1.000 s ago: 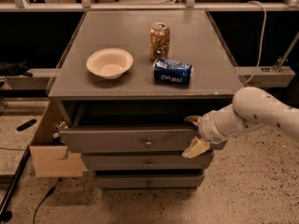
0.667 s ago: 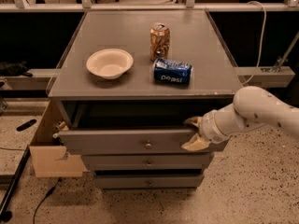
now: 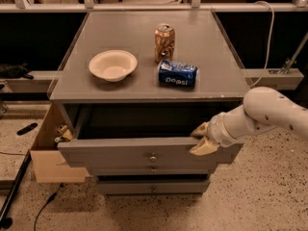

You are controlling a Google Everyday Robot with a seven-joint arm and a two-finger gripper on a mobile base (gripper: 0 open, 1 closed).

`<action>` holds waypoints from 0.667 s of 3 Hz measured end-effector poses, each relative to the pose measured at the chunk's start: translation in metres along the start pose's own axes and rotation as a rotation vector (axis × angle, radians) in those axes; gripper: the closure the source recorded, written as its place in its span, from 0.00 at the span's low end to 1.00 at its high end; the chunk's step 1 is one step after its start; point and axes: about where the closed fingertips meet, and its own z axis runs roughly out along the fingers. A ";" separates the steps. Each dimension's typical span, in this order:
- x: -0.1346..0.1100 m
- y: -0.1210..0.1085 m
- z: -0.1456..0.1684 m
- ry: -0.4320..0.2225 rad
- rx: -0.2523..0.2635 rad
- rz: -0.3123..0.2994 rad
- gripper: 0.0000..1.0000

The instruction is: Open top drawer

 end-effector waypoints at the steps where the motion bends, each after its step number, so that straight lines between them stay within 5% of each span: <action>1: 0.005 0.018 -0.009 -0.005 -0.017 0.008 1.00; 2: 0.006 0.021 -0.011 -0.005 -0.019 0.009 1.00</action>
Offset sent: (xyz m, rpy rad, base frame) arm -0.4336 -0.1852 0.0837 0.0655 0.2511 0.1608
